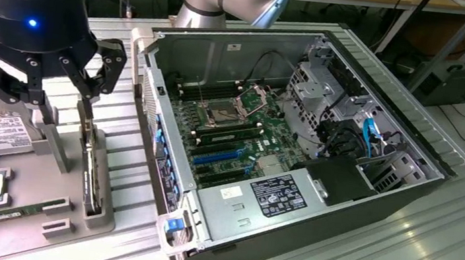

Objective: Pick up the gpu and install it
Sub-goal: 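Pick up the gpu and move the gpu toward the slot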

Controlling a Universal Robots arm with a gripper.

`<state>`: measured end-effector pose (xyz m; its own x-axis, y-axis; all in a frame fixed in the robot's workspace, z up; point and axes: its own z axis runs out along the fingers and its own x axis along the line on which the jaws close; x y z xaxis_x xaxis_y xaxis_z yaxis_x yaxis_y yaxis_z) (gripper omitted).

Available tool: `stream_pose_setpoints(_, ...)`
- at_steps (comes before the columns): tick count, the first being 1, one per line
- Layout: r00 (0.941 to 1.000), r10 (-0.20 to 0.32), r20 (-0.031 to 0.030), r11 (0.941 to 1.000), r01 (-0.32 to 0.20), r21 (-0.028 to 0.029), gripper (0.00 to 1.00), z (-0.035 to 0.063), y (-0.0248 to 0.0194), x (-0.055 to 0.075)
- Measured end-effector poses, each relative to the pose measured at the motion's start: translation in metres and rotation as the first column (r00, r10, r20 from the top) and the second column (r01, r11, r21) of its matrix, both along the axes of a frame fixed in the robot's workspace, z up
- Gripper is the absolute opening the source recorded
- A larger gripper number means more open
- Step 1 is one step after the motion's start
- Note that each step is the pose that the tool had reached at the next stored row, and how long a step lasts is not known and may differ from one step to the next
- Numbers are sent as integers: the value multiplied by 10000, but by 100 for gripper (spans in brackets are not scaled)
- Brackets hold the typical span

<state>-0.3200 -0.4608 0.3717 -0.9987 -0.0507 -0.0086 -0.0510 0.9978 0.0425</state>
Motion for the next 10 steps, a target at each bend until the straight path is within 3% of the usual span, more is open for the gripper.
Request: stream_pose_setpoints(10, 10000, 0, -19, 10000, 0, 1, 48, -170, 0, 0)
